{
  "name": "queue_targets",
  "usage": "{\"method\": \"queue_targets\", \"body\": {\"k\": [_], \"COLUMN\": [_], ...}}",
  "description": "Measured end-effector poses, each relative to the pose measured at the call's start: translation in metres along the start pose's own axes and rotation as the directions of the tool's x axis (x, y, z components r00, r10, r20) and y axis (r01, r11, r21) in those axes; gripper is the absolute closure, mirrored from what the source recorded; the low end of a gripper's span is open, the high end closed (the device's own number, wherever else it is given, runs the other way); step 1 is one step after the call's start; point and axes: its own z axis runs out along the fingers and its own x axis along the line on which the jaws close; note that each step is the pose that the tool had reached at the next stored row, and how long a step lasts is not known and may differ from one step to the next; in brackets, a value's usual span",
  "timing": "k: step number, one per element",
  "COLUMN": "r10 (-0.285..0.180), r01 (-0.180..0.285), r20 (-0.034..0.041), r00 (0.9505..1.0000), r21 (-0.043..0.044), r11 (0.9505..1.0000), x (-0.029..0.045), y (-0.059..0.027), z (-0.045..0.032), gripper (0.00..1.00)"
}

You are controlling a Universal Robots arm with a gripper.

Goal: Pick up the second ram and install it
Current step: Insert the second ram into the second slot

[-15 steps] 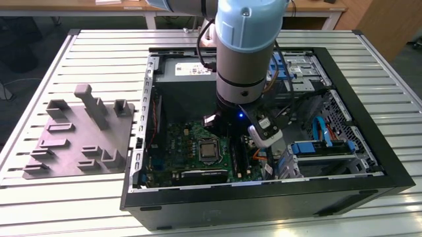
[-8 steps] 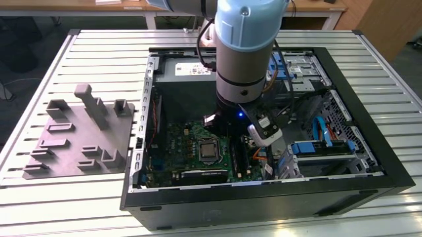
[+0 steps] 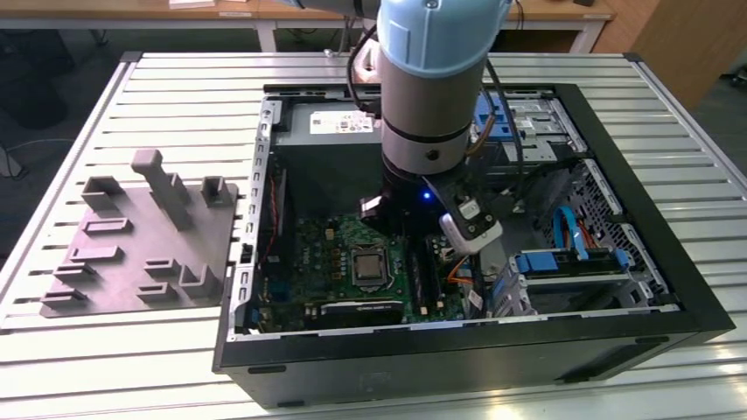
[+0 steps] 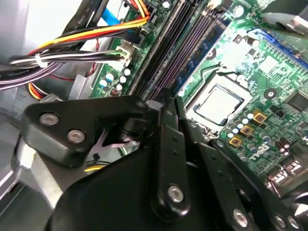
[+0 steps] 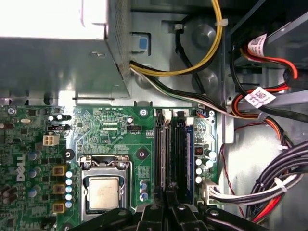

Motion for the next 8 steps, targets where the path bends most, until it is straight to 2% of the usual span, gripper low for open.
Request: {"method": "queue_targets", "body": {"k": [8], "r10": [0.002], "r01": [-0.002], "r20": [0.0], "r00": [1.0], "r21": [0.0003], "r11": [1.0], "x": [-0.0003], "y": [-0.0052], "z": [-0.0002], "gripper": [0.86]}}
